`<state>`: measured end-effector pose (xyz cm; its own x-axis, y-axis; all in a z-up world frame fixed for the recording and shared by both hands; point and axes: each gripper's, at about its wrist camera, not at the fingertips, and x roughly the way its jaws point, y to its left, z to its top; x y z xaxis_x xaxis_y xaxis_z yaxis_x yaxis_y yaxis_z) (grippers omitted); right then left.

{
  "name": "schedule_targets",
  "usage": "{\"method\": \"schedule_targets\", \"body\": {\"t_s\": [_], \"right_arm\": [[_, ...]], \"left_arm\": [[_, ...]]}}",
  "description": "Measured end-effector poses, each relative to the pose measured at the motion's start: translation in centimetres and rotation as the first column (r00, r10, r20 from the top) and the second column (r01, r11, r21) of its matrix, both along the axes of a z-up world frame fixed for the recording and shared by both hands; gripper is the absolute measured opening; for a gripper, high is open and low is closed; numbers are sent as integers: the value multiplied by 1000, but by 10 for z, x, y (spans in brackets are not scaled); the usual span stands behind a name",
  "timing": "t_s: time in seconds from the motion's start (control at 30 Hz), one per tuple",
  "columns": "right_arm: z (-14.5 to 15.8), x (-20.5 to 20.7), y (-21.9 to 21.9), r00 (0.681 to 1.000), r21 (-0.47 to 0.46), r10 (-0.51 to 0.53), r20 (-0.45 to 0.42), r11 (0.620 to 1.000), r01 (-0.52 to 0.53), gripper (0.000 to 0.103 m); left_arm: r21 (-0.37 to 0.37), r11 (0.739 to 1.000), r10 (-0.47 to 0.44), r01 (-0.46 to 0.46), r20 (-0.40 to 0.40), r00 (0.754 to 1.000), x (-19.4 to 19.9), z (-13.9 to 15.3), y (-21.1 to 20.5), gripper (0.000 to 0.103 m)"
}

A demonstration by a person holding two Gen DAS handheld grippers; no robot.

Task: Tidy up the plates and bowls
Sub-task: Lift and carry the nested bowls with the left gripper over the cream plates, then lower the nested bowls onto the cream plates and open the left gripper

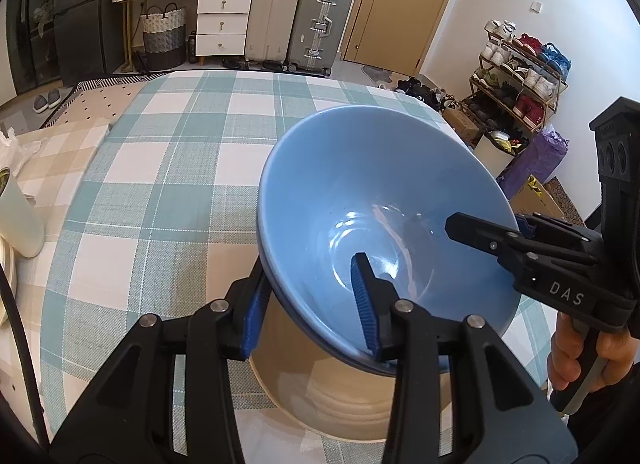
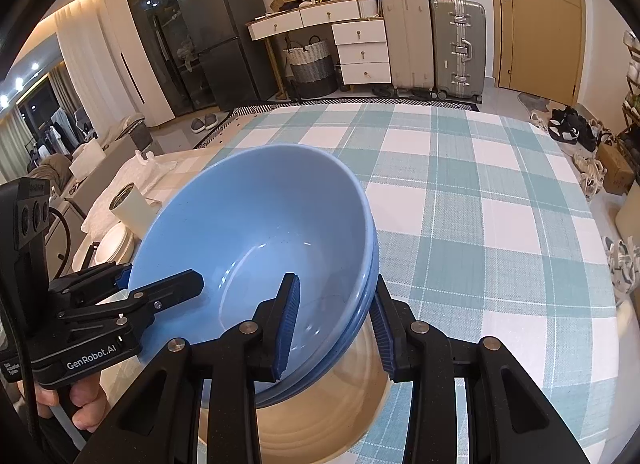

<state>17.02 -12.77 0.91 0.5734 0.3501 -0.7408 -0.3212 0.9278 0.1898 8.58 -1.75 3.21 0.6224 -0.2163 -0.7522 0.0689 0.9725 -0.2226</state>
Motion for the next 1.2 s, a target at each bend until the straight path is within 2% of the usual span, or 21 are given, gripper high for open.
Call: {"method": "schedule_targets", "body": {"t_s": [0.43, 0.93, 1.0, 1.1, 1.2], "right_arm": [[1, -2, 1, 1000, 1, 10, -11, 1000, -10, 36], [1, 2, 1, 999, -3, -6, -35, 1000, 6, 38], [1, 3, 2, 999, -3, -1, -36, 1000, 1, 40], [0, 5, 3, 999, 7, 9, -38, 1000, -9, 49], [-1, 6, 5, 999, -3, 12, -29, 1000, -12, 51]], "left_arm": [[6, 1000, -8, 8, -22, 1000, 4, -3, -1, 35], [-5, 1000, -16, 16, 6, 1000, 3, -4, 1, 41], [-2, 1000, -20, 20, 9, 1000, 2, -4, 1, 47], [13, 1000, -16, 15, 11, 1000, 1, -4, 0, 58], [26, 1000, -13, 13, 16, 1000, 2, -3, 0, 61]]}}
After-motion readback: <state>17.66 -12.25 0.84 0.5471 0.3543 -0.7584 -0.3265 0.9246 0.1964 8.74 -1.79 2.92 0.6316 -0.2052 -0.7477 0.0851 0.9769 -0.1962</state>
